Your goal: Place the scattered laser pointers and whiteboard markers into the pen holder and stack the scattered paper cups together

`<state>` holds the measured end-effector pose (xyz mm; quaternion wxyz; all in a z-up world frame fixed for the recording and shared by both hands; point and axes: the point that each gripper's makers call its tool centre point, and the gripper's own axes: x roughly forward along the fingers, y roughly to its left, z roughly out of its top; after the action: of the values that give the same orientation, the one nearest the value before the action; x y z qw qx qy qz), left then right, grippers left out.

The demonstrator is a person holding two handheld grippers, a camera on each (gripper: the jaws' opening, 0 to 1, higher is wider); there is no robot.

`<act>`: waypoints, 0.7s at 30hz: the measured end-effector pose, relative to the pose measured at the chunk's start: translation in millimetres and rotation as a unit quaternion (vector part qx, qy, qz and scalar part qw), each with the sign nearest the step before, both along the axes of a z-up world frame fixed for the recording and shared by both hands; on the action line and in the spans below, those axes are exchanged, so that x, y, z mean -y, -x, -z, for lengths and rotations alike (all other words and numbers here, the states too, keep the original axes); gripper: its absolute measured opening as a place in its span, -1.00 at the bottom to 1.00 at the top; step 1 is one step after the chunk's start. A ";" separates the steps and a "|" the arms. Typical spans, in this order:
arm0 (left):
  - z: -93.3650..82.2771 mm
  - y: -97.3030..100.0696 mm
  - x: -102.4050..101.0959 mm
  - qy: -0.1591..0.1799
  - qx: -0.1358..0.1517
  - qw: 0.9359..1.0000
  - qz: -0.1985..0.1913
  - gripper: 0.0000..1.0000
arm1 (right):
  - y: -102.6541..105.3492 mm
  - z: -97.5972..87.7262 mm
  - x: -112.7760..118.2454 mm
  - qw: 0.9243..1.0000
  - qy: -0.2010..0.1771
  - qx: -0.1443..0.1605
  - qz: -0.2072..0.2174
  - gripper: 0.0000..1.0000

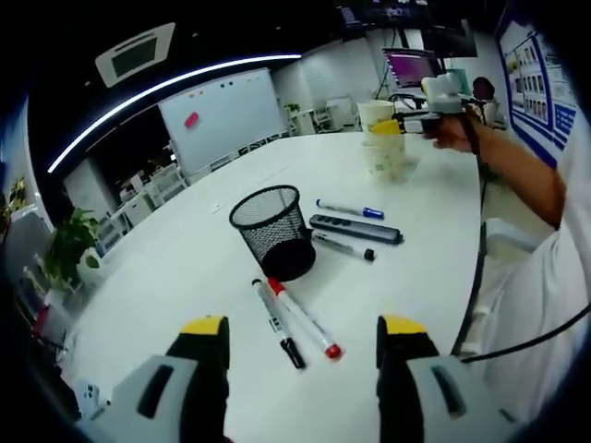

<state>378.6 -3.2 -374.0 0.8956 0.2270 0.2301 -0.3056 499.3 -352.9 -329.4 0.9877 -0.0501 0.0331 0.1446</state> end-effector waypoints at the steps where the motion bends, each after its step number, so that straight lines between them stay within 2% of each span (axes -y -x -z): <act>1: -0.3 -2.8 -2.1 0.001 0.000 1.000 -0.001 0.30 | 0.0 0.8 -0.2 1.000 -0.001 -0.001 0.000 -0.19; 21: 0.6 -0.7 4.9 -0.002 0.005 1.000 0.012 0.30 | -0.3 14.1 0.3 1.000 0.006 -0.013 -0.003 -0.19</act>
<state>379.3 -8.0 -374.7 0.8925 0.2332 0.2240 -0.3145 499.6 -353.2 -343.5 0.9864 -0.0541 0.0467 0.1481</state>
